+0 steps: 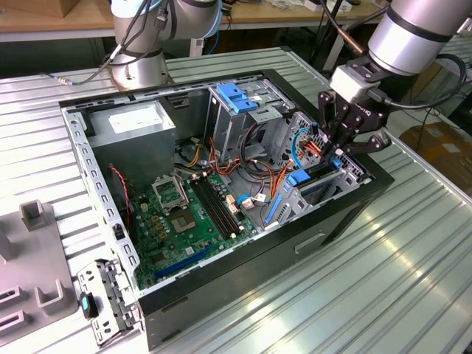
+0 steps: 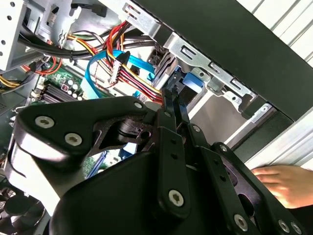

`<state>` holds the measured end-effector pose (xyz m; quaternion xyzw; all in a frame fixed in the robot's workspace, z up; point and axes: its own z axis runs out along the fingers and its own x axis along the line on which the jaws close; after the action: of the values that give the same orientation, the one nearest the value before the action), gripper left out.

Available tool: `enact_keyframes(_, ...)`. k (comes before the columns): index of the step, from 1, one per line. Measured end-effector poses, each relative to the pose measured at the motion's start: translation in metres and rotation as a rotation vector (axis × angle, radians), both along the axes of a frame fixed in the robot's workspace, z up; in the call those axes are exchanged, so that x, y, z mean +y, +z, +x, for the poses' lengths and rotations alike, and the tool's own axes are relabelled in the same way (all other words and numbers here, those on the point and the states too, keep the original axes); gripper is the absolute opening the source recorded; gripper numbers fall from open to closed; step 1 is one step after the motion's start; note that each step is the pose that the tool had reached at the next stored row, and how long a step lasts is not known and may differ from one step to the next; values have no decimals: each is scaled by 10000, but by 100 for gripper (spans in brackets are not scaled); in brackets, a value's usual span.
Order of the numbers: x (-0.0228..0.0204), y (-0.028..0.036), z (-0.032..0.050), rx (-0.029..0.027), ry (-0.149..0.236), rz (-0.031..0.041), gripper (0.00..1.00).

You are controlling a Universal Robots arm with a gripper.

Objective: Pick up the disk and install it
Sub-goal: 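Insert the first disk wire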

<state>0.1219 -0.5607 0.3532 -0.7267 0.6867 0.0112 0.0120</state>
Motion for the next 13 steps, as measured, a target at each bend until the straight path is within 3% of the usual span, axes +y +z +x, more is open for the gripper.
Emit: enact_keyframes(13, -12, -42, -5, 1, -81, 0, 17)
